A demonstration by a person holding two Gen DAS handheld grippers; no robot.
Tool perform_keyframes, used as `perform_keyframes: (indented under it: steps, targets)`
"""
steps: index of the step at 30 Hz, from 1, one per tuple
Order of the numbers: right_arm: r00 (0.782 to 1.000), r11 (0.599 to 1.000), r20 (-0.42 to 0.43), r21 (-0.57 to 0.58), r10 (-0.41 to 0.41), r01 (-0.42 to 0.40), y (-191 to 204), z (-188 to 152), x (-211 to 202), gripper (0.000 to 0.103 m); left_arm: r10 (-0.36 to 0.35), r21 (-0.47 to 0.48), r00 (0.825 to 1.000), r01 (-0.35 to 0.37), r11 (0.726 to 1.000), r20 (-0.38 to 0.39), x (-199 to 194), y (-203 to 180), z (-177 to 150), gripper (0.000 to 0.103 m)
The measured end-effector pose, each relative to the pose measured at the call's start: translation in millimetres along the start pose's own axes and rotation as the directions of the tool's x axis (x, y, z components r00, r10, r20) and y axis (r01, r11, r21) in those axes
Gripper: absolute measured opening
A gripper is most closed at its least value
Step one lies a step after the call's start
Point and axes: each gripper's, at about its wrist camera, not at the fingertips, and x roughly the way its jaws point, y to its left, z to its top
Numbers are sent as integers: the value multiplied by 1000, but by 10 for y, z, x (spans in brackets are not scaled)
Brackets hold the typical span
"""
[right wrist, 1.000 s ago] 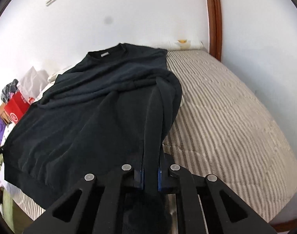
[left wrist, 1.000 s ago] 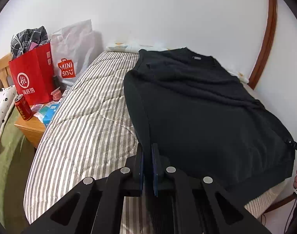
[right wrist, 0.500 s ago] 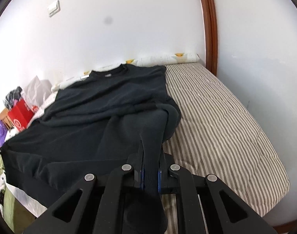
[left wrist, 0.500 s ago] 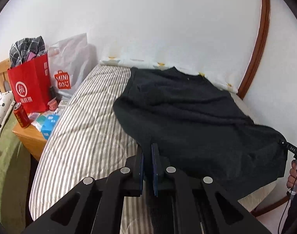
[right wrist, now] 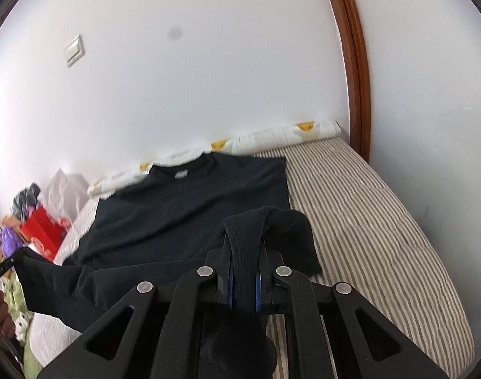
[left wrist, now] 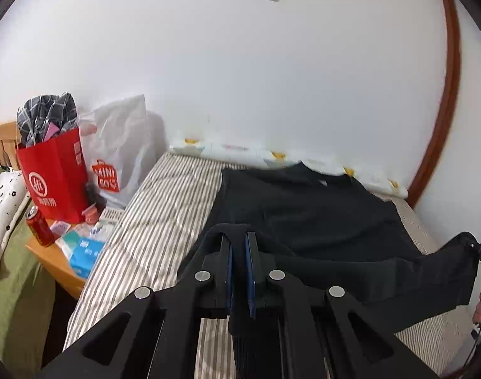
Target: Fold small clothes
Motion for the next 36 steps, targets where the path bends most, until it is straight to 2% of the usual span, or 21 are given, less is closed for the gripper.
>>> perform_keyframes:
  steps: [4,9,18,24,28,30,31,32,33,35,36]
  targets:
    - [1000,1000,5,29,6,-7,-38,219,276,9,31,0,999,-31,1000,8,309,-1,188,7]
    - [1000,999,-19,46,1,0,-64,383,708,9,55,-26,998,-55,998,-35,777,-9,290,7]
    - [994,998,-106,60,-2,8,-151,447,1412,9,112,-3,987,-113,994,-117,1456,20,255,8]
    - [982,998,-183,45,-38,47,-164,428,1791,11,116,-13,978,-120,993,-175,1652,78,173,11]
    - [978,998,-203,38,-39,48,-156,420,1825,15,112,1,977,-114,994,-184,1638,78,162,11]
    - [976,999,-215,16,-43,47,-152,410,1761,28,109,13,975,-108,994,-192,1593,71,161,11]
    - [974,999,-222,7,-48,51,-153,404,1718,41,103,17,976,-101,995,-192,1536,71,156,12]
    - [976,999,-214,-4,-40,40,-160,387,1614,46,93,16,977,-91,996,-192,1483,80,149,16]
    - [978,999,-204,-12,-32,30,-165,372,1523,46,82,13,978,-81,997,-193,1447,90,143,19]
    - [981,999,-189,-40,-42,35,-176,325,1316,47,50,-2,979,-52,999,-198,1326,114,88,40]
    - [982,998,-179,-52,-52,44,-188,283,1188,47,36,-14,981,-40,999,-193,1261,130,49,46]
